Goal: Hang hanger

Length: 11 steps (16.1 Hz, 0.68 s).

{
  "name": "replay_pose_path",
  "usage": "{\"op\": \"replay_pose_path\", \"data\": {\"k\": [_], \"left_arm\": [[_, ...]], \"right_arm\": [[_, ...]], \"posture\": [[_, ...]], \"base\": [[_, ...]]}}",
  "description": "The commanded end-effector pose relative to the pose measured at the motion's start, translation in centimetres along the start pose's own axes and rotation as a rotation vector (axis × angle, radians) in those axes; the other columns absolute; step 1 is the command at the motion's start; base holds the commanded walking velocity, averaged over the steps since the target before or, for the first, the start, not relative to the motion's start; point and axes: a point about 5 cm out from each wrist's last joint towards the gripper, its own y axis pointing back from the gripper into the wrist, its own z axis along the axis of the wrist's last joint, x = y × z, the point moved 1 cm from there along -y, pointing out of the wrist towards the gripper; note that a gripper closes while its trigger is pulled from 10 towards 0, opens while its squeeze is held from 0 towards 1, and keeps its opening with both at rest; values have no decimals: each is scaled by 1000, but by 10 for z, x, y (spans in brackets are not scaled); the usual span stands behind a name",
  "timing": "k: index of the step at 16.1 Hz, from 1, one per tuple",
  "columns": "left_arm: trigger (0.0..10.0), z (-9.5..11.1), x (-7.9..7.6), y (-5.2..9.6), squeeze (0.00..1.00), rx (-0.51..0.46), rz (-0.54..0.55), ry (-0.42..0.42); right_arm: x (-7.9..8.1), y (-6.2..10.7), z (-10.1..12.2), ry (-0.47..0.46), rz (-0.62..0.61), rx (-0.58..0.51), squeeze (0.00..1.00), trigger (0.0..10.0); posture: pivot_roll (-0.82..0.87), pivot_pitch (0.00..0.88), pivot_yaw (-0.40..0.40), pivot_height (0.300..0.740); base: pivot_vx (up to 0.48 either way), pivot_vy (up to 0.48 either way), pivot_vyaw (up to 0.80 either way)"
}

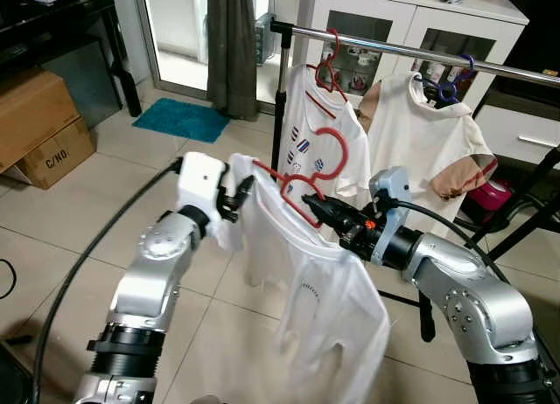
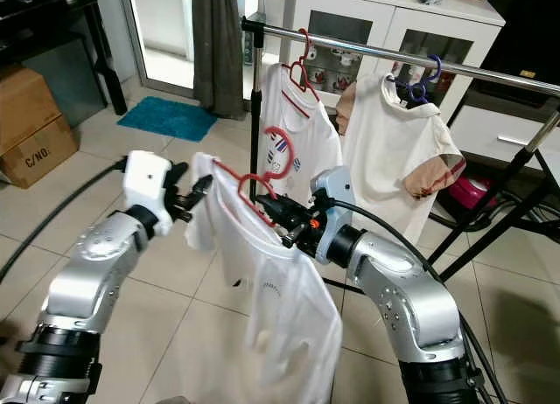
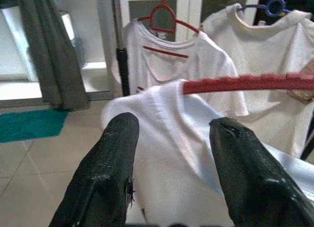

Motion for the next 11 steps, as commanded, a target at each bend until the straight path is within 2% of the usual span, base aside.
{"op": "replay_pose_path", "data": {"k": [1, 5, 6, 7, 8, 11], "left_arm": [[10000, 1, -1, -4, 0, 11, -17, -6], [10000, -6, -1, -7, 0, 64, -36, -7], [6941, -6, 0, -9, 0, 67, -35, 0], [2745, -6, -1, -10, 0, 69, -41, 0], [0, -6, -2, -10, 0, 70, -53, -2], [0, -6, -3, -11, 0, 73, -68, -34]], "right_arm": [[3, 3, 8, 17, 27, -40, 0, 0], [9, 3, 11, 22, 74, -46, 0, 0], [10, 3, 12, 22, 84, -52, 0, 0], [11, 4, 13, 22, 88, -56, 0, 0], [11, 4, 13, 22, 89, -58, 0, 0], [9, 5, 15, 19, 87, -67, 0, 0]], "posture": [[-81, 0, -56, 740], [-83, 0, -52, 740], [-84, 0, -50, 740], [-84, 0, -50, 740], [-84, 0, -48, 740], [-83, 0, -45, 740]], "base": [[0, 0, 0], [0, 0, 0], [0, 0, 0], [0, 0, 0], [0, 0, 0], [0, 0, 0]]}}
